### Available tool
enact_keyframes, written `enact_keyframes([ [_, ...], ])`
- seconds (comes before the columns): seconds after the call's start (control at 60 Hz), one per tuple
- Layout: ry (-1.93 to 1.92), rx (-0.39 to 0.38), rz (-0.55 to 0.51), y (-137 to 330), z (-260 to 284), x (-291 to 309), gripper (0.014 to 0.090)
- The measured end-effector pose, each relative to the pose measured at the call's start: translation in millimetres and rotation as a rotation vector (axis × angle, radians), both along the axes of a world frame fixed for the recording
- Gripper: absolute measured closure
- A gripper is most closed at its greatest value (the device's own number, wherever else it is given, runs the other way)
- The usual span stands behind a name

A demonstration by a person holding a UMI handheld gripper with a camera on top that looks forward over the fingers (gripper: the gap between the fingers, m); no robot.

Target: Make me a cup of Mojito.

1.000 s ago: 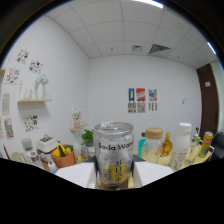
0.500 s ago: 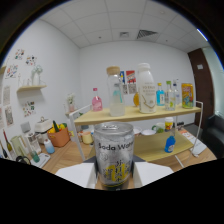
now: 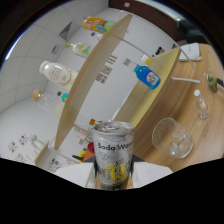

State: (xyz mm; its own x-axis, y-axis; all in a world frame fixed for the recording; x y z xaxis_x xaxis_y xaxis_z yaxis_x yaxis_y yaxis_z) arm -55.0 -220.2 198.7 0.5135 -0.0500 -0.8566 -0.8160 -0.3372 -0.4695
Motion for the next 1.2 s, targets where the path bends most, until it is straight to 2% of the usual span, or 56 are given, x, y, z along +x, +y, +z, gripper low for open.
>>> enact_keyframes([
  [0.15, 0.463, -0.034, -0.057, 9.5, 10.0, 8.1, 0.0534],
  [0.383, 0.970, -0.053, -0.112, 12.0, 29.7, 24.8, 0.0536],
  [0.667, 1.203, -0.066, -0.167, 20.0, 33.5, 36.5, 0.0536],
  [0.783, 1.072, -0.070, -0.159, 18.0, 31.9, 33.2, 0.0533],
  [0.9, 0.705, -0.037, -0.130, 17.2, 38.5, 31.3, 0.0534],
  [0.983, 0.367, 0.033, -0.087, 18.5, 55.8, 28.9, 0.0533],
  [1.133, -0.299, 0.211, -0.031, 18.3, 83.2, 15.6, 0.0532],
  [1.15, -0.354, 0.220, -0.025, 11.3, 84.3, 25.4, 0.0531],
  [1.2, -0.502, 0.251, -0.005, 19.6, 81.2, 4.5, 0.0531],
])
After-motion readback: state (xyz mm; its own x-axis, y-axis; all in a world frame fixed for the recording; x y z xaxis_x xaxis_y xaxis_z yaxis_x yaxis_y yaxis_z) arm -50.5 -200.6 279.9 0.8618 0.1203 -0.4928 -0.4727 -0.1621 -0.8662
